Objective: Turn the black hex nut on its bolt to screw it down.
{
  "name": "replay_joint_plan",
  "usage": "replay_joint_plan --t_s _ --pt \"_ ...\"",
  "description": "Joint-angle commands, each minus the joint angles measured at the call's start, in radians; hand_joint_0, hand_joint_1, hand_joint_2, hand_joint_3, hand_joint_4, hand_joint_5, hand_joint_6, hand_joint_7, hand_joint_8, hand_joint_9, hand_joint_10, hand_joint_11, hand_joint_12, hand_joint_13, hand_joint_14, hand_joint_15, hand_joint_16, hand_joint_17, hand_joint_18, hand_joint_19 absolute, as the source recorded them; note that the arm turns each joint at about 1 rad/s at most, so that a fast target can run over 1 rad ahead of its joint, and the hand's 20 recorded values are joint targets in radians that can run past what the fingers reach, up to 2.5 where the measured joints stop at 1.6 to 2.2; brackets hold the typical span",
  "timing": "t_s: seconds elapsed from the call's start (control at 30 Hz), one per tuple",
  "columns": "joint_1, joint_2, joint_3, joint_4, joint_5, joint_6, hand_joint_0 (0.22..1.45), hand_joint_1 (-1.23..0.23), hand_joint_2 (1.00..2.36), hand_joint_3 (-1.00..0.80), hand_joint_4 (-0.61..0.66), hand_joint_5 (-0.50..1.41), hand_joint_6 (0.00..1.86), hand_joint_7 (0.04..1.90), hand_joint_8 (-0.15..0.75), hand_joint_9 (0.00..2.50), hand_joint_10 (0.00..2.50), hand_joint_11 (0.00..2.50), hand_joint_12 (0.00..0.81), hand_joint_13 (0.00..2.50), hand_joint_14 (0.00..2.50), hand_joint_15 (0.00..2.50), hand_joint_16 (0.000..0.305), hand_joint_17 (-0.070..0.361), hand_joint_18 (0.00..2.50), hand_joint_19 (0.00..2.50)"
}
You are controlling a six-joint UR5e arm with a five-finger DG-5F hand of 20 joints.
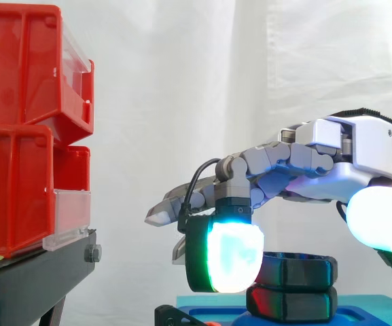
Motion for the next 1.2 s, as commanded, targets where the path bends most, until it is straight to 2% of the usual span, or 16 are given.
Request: replay_joint_plan --t_s 0.0,0.4,0.6,0.67,0.87,0.93,1.07,1.17 --pt "-0.005 0.000 0.000 0.009 -0.002 0.000 0.38 -0.22 1.00 -0.50 0.23 -0.12 0.50 1.25 0.295 0.67 0.00 0.11 0.353 0.40 0.00 0.00 0.059 0.134 0.28 0.21" --pt "-0.019 0.000 0.000 0.015 -0.022 0.000 0.38 -0.23 1.00 -0.50 0.23 -0.12 0.50 1.25 0.295 0.68 0.00 0.11 0.352 0.41 0.00 0.00 0.059 0.134 0.28 0.22" --pt "-0.034 0.000 0.000 0.023 -0.036 0.000 0.38 -0.24 1.00 -0.50 0.23 -0.12 0.50 1.24 0.294 0.68 0.00 0.12 0.351 0.41 0.00 0.00 0.059 0.134 0.29 0.21" --pt "-0.045 0.001 0.000 0.023 -0.054 0.000 0.38 -0.25 1.00 -0.50 0.22 -0.12 0.50 1.24 0.294 0.69 0.00 0.11 0.352 0.41 0.00 0.00 0.060 0.134 0.29 0.21" --pt "-0.057 0.000 0.000 0.034 -0.070 0.000 0.38 -0.29 1.00 -0.50 0.23 -0.12 0.50 1.22 0.294 0.69 0.00 0.12 0.351 0.42 0.00 0.00 0.060 0.134 0.29 0.21" --pt "-0.066 0.000 0.000 0.044 -0.079 0.000 0.38 -0.30 1.00 -0.50 0.23 -0.12 0.50 1.20 0.290 0.69 0.01 0.11 0.351 0.42 0.00 0.00 0.060 0.134 0.29 0.21" --pt "-0.073 0.000 0.003 0.044 -0.090 0.008 0.38 -0.32 1.00 -0.50 0.24 -0.12 0.50 1.16 0.287 0.69 0.00 0.11 0.351 0.42 0.00 0.00 0.060 0.134 0.30 0.21" --pt "-0.074 0.000 0.023 0.038 -0.096 0.016 0.38 -0.33 1.00 -0.50 0.25 -0.12 0.50 1.14 0.287 0.69 0.00 0.12 0.351 0.42 0.00 0.00 0.060 0.134 0.30 0.21"
